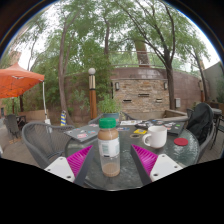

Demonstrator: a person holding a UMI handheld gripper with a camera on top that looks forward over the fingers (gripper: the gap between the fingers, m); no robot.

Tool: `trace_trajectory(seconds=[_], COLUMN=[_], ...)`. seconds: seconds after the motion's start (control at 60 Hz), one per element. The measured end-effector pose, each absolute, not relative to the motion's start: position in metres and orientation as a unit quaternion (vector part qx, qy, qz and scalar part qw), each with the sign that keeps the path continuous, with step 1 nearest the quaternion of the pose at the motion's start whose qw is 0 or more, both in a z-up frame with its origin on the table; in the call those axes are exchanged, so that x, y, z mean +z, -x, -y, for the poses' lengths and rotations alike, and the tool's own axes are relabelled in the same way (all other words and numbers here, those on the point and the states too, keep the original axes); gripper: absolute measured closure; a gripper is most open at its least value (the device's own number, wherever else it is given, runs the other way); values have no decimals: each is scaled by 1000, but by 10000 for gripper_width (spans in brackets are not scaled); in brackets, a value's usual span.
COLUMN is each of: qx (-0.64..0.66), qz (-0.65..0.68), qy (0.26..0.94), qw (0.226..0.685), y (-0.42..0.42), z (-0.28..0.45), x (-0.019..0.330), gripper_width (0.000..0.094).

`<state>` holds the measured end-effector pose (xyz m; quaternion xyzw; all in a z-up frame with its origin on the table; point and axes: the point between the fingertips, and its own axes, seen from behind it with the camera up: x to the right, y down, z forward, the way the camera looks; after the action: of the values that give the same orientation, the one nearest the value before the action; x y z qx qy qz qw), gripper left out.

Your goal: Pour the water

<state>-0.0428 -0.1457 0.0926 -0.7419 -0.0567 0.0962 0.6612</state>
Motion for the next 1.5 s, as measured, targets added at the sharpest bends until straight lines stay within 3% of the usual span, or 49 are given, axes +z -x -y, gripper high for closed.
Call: trace_trajectory(seconds=[0.183,0.217,0.267,0.55,0.617,0.733,0.9,1.0,1.217,1.333,1.5], qx=[57,42,27,9,19,58,158,286,518,597,661], qz=[22,9,-13,-14,-8,13,-77,-180,-393,-468,-514], qy=[745,746,750,751,755,760,752,729,619,547,473], qw=[665,664,661,660,656,648,635,596,440,354,274], y=[56,50,43,44,47,57,47,35,-5,-18,-26], z=[97,87,83,75,76,66,24,-6,-46,-51,-57], x=[83,79,71,70,71,69,106,120,127,133,135], gripper_width=[144,223,499,503,599,650,649,650,651,652,653])
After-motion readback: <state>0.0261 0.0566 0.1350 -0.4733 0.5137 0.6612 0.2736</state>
